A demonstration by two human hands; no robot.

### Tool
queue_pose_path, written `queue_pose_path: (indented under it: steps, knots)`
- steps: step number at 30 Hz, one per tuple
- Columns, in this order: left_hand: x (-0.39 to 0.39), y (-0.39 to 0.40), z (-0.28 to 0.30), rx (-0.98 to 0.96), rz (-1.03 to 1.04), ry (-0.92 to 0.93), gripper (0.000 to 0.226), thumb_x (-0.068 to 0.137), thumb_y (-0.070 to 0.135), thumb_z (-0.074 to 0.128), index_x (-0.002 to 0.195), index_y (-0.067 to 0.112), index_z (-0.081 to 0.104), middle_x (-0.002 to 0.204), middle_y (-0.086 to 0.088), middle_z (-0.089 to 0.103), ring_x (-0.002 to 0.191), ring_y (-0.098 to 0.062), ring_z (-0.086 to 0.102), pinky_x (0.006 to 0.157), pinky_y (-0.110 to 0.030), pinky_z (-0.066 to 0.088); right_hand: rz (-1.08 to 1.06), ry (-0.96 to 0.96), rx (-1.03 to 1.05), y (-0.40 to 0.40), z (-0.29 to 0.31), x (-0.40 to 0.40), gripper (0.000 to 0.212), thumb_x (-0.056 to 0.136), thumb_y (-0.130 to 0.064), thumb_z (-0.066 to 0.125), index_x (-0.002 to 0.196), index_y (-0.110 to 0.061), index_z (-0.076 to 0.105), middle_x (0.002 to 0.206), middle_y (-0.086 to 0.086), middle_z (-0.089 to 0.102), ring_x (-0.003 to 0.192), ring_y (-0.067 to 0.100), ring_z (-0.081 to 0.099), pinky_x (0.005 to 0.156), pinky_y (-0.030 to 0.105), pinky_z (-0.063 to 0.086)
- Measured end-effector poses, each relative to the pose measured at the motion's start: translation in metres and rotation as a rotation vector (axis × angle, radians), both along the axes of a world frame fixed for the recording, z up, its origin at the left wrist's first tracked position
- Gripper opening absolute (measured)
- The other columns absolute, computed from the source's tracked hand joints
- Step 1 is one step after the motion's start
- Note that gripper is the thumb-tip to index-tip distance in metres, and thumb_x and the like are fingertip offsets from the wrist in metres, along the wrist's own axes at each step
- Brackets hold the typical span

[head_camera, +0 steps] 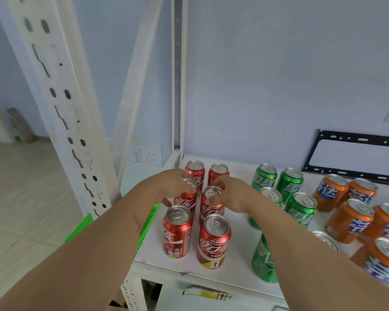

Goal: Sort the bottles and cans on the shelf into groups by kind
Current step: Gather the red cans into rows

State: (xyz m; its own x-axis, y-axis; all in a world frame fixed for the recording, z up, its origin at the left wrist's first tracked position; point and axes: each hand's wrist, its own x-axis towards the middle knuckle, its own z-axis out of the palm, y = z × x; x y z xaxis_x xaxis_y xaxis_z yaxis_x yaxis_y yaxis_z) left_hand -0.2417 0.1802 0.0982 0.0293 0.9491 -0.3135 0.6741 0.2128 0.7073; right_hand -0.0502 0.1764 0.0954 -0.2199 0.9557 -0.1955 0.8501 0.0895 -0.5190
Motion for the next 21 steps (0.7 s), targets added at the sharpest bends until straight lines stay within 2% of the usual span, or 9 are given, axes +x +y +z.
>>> queue_pose_path:
  steps: [3,8,10,11,13,14,16,18,21]
  knots:
    - [0.001,0.002,-0.009,0.057,0.036,-0.063,0.061,0.086,0.023,0.074,0.140,0.023,0.045,0.138,-0.008,0.050,0.104,-0.022,0.057,0.083,-0.038,0.059,0.005,-0.011,0.033,0.000,-0.004,0.000,0.063,0.081,-0.038,0.074,0.136,-0.020,0.049,0.129,0.004,0.059,0.110,0.022,0.056,0.091,0.034,0.047]
    - [0.005,0.003,-0.017,0.087,0.015,-0.068,0.063,0.084,0.031,0.075,0.138,0.023,0.046,0.134,-0.008,0.055,0.108,-0.022,0.058,0.081,-0.036,0.056,-0.029,0.032,0.031,-0.006,-0.003,0.001,0.067,0.087,-0.035,0.070,0.145,-0.018,0.041,0.141,0.006,0.052,0.121,0.024,0.053,0.092,0.030,0.043]
    - [0.009,-0.006,-0.014,0.133,0.024,-0.066,0.067,0.087,0.036,0.071,0.144,0.021,0.038,0.141,-0.008,0.050,0.111,-0.022,0.056,0.080,-0.030,0.050,-0.092,0.170,0.044,-0.017,0.000,0.001,0.070,0.088,-0.042,0.067,0.146,-0.017,0.038,0.144,0.006,0.048,0.125,0.025,0.051,0.090,0.028,0.040]
    - [0.010,-0.012,-0.014,0.183,0.056,-0.053,0.071,0.089,0.042,0.067,0.148,0.020,0.034,0.147,-0.008,0.045,0.119,-0.023,0.053,0.085,-0.031,0.047,-0.140,0.269,0.066,-0.026,0.002,0.000,0.071,0.087,-0.048,0.066,0.145,-0.017,0.039,0.145,0.005,0.047,0.125,0.024,0.051,0.089,0.027,0.039]
    - [0.010,-0.030,-0.020,0.295,0.162,-0.074,0.075,0.088,0.055,0.060,0.149,0.023,0.032,0.153,-0.003,0.038,0.130,-0.024,0.047,0.101,-0.039,0.043,-0.249,0.433,0.137,-0.050,0.003,-0.003,0.072,0.085,-0.058,0.063,0.142,-0.020,0.042,0.142,0.000,0.049,0.119,0.016,0.051,0.089,0.027,0.037]
    - [0.010,-0.042,-0.024,0.346,0.203,-0.137,0.071,0.087,0.060,0.058,0.146,0.026,0.037,0.150,-0.001,0.042,0.128,-0.022,0.049,0.104,-0.042,0.042,-0.297,0.496,0.181,-0.064,-0.001,-0.005,0.072,0.083,-0.061,0.062,0.141,-0.022,0.043,0.138,-0.003,0.050,0.115,0.010,0.050,0.089,0.025,0.037]
    - [0.008,-0.068,-0.038,0.397,0.234,-0.306,0.059,0.087,0.065,0.055,0.135,0.032,0.047,0.135,0.007,0.055,0.115,-0.013,0.056,0.100,-0.040,0.046,-0.365,0.608,0.253,-0.092,-0.021,-0.009,0.073,0.079,-0.062,0.066,0.139,-0.026,0.044,0.131,-0.011,0.052,0.115,0.004,0.049,0.091,0.024,0.038]
    - [0.005,-0.092,-0.052,0.387,0.215,-0.428,0.047,0.088,0.062,0.055,0.126,0.035,0.053,0.120,0.014,0.060,0.103,-0.001,0.059,0.086,-0.027,0.047,-0.409,0.652,0.265,-0.117,-0.049,-0.016,0.080,0.072,-0.059,0.074,0.138,-0.028,0.043,0.129,-0.014,0.051,0.117,0.004,0.051,0.093,0.022,0.039]
    - [-0.005,-0.107,-0.070,0.343,0.138,-0.476,0.041,0.088,0.052,0.063,0.124,0.034,0.054,0.111,0.019,0.062,0.093,0.010,0.057,0.073,-0.015,0.042,-0.456,0.695,0.188,-0.138,-0.088,-0.026,0.071,0.067,-0.041,0.087,0.126,-0.042,0.046,0.121,-0.015,0.061,0.103,-0.003,0.061,0.079,0.009,0.045]
